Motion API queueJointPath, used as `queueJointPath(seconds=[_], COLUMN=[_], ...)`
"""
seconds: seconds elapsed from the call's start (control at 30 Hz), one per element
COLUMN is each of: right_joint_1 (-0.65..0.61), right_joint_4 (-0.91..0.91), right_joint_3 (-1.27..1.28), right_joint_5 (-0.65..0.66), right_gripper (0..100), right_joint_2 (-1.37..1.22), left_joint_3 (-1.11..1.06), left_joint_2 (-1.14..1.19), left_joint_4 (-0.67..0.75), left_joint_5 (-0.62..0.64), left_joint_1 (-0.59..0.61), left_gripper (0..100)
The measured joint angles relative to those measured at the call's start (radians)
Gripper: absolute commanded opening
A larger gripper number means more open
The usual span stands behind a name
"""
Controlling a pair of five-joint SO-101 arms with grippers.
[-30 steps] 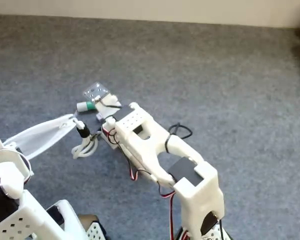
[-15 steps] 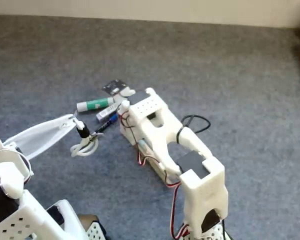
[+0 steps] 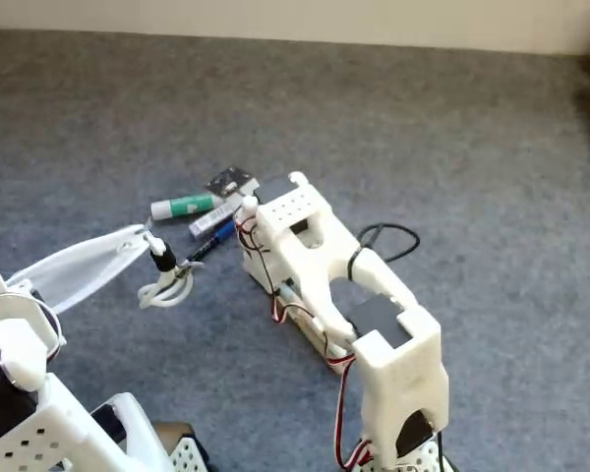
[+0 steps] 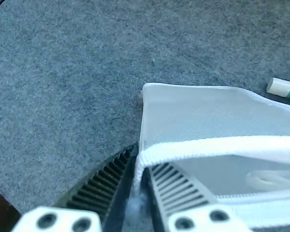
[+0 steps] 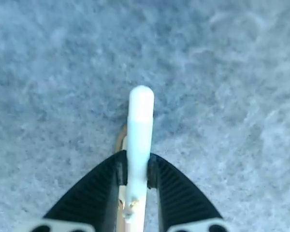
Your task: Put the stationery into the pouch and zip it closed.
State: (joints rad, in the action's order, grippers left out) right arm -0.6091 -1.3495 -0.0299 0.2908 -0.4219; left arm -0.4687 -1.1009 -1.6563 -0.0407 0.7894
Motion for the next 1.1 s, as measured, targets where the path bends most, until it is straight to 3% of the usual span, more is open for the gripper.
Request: queueJointPath(seconds=[0.67,1.1], right_joint_1=[0.000,-0.003], right_joint_4=[-0.031,-0.031], right_joint_3=[0.150,0.164], right_joint_5=[0.000,-0.272], right_gripper=[0.4,0.4], right_joint_2=[0.448,0.787], left_joint_3=[0.000,0.000], left_joint_2=[0.000,0.000], left_joint_4=[-0.002,-0.002], left_joint_5=[0.000,0.000], left_joint_1=[0.000,0.000], left_gripper=[1,1])
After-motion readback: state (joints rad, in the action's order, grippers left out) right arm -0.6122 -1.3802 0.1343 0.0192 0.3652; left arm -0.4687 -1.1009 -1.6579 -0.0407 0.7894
